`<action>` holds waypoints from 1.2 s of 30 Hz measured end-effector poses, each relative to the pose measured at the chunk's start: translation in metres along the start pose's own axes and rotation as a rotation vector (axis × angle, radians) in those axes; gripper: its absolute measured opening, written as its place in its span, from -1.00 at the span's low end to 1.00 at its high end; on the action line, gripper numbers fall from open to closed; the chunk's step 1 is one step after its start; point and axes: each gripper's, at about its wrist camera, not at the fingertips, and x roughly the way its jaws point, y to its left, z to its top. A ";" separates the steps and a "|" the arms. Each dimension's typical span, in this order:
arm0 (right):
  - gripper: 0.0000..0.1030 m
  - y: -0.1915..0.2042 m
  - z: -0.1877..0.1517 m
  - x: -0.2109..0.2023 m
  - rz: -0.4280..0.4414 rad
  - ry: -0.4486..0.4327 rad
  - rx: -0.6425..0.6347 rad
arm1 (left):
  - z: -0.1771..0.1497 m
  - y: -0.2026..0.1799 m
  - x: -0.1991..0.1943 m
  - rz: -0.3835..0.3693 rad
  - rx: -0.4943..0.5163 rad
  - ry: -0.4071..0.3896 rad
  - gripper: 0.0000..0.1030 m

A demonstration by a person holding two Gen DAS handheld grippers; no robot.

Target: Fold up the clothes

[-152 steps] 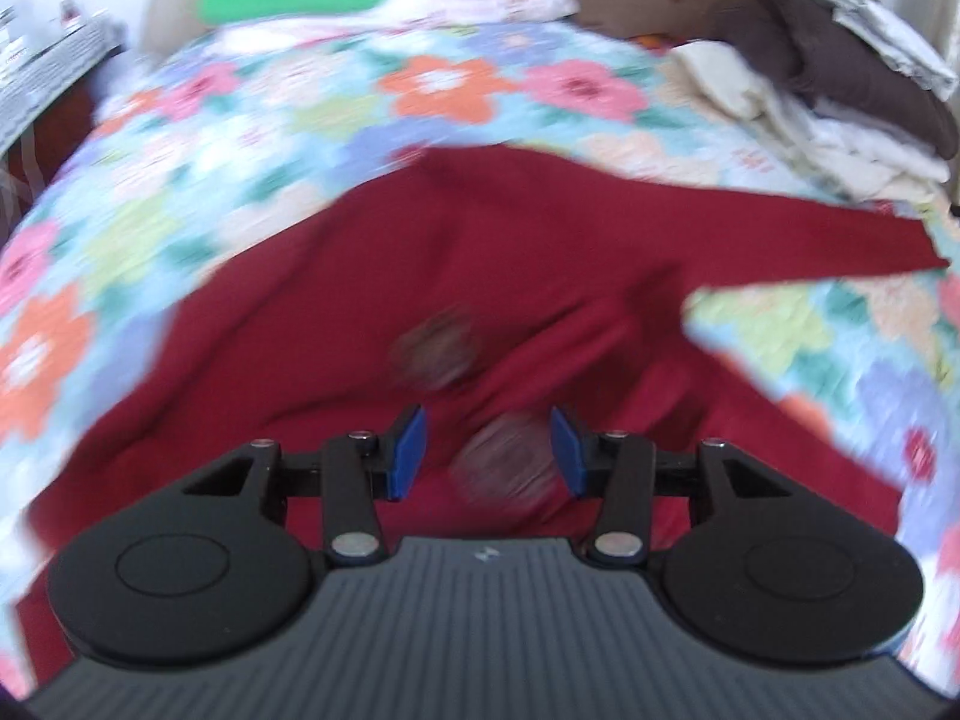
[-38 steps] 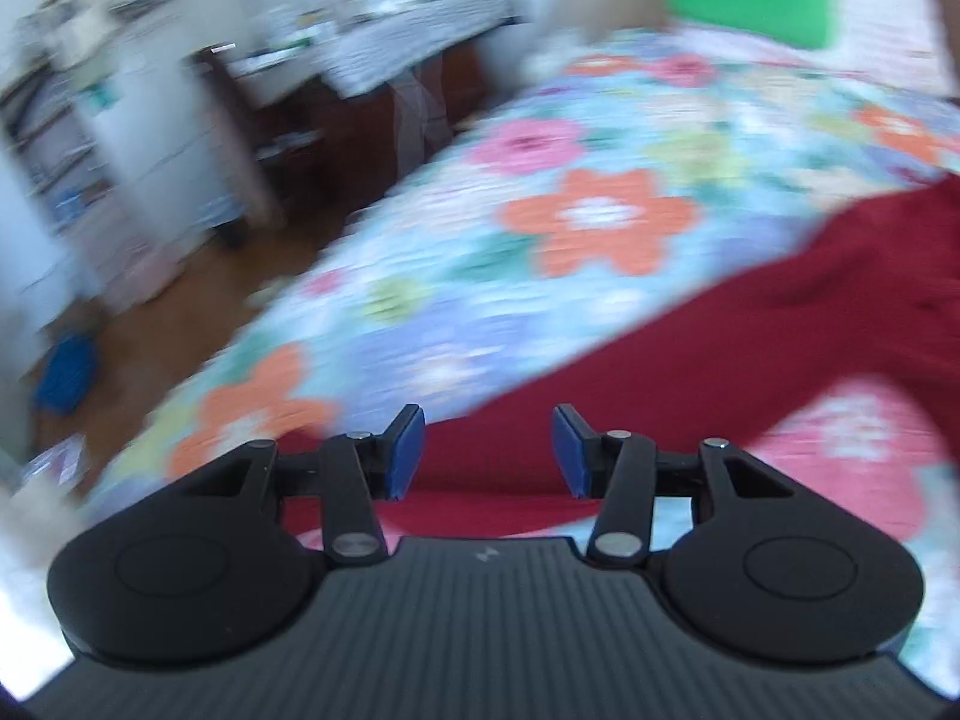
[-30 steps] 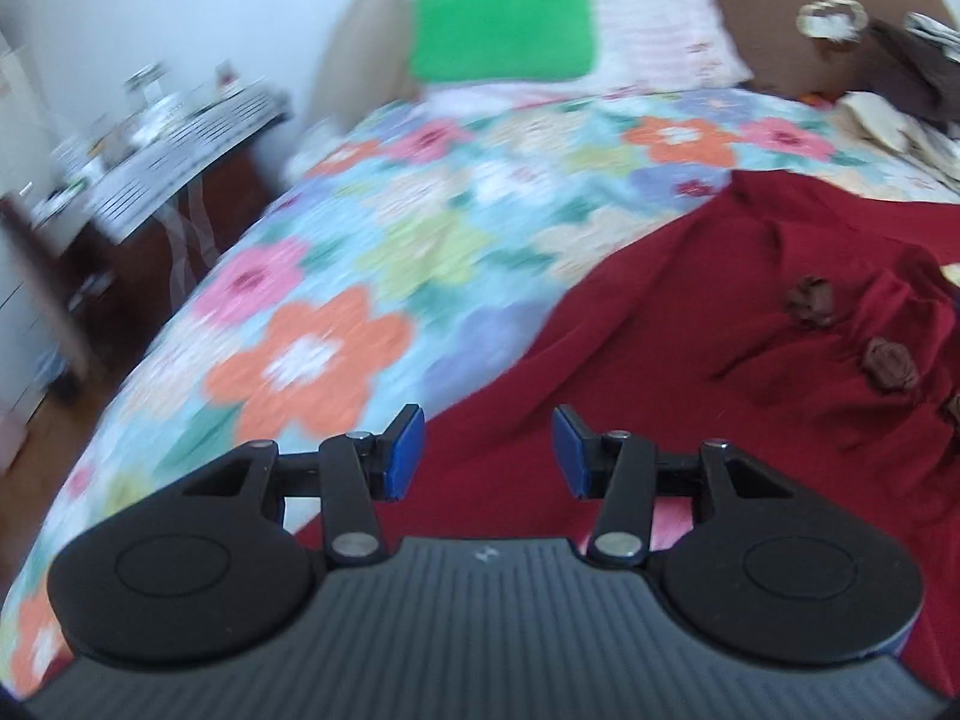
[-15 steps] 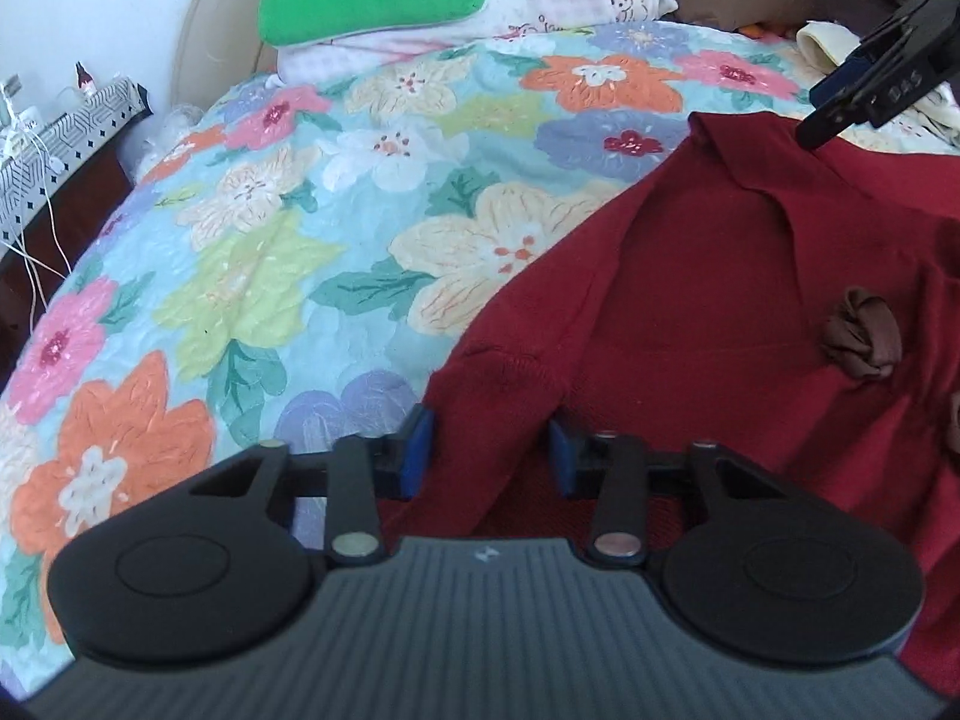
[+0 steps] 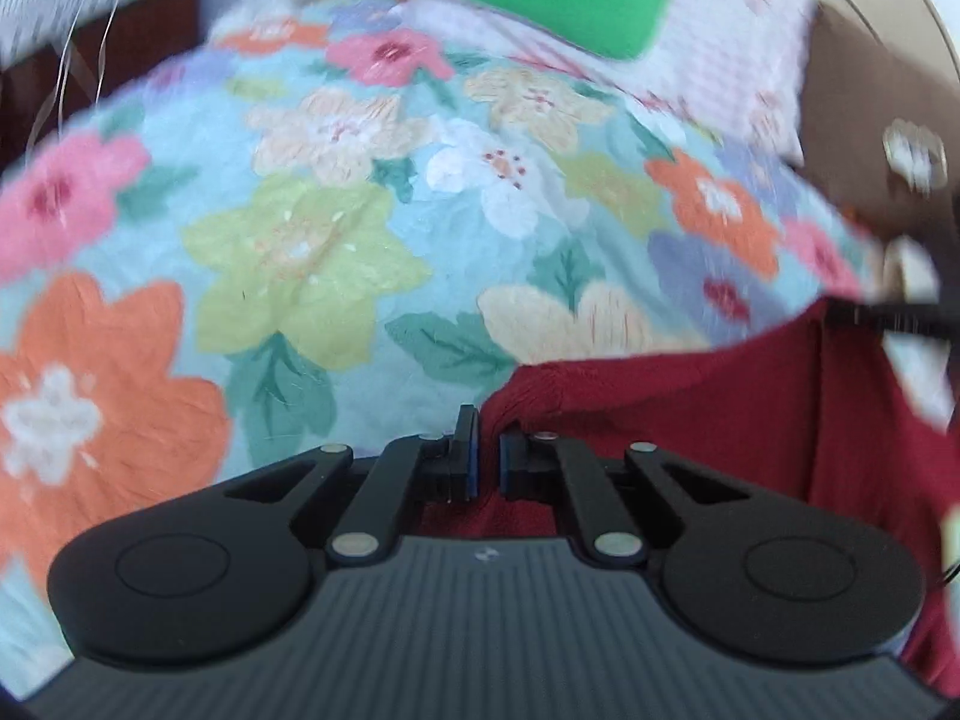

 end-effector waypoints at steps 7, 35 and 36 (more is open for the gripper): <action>-0.32 0.006 -0.004 0.018 -0.057 0.044 -0.009 | 0.002 -0.007 0.030 0.073 -0.056 0.020 -0.79; -0.98 0.201 -0.013 0.037 0.230 -0.009 -0.127 | -0.028 0.012 -0.005 0.051 -0.161 -0.130 -0.96; -0.98 0.202 -0.010 0.031 0.210 -0.044 -0.127 | -0.026 0.013 -0.007 0.046 -0.173 -0.148 -0.96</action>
